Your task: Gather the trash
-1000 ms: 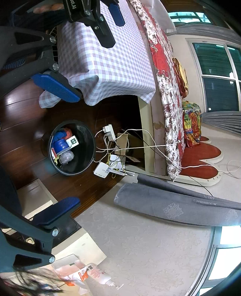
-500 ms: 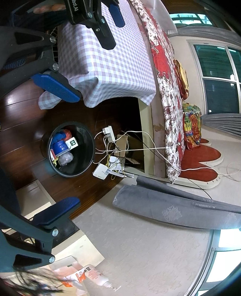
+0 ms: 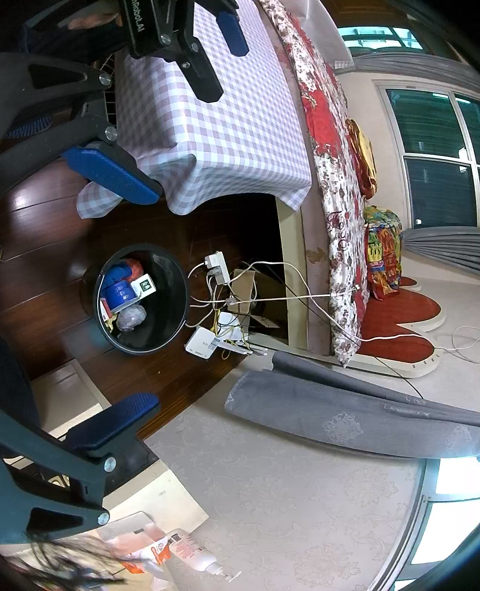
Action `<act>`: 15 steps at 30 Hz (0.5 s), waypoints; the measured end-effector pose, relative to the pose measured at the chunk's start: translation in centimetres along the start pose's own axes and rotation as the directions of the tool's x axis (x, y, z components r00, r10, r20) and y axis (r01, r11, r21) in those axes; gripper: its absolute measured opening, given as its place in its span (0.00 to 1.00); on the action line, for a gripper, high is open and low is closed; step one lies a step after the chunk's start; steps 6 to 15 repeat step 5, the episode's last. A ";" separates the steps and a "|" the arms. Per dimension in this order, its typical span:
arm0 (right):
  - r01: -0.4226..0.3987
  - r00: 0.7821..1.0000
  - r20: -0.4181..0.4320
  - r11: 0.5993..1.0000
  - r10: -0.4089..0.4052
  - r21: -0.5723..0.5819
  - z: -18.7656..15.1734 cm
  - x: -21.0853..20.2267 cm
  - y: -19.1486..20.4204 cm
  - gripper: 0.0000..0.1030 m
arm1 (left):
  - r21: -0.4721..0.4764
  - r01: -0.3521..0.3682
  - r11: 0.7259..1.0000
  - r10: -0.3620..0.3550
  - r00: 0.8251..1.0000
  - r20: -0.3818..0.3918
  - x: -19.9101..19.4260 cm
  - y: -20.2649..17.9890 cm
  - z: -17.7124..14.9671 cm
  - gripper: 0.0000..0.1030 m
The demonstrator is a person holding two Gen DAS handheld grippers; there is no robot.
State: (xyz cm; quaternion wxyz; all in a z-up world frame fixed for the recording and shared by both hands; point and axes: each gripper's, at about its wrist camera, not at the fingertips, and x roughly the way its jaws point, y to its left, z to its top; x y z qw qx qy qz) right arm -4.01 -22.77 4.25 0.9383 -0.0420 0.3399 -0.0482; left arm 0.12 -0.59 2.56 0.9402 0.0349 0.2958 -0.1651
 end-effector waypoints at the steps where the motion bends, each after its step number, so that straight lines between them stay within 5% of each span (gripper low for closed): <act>1: -0.001 1.000 0.000 1.000 0.001 0.000 0.0 0.0 0.0 1.00 | 0.000 0.000 1.000 0.000 1.000 0.001 0.0 0.0 0.0 0.99; 15: -0.001 1.000 -0.001 1.000 0.001 -0.002 0.0 0.1 0.0 1.00 | 0.006 -0.020 1.000 0.020 1.000 0.000 0.0 0.1 -0.1 0.99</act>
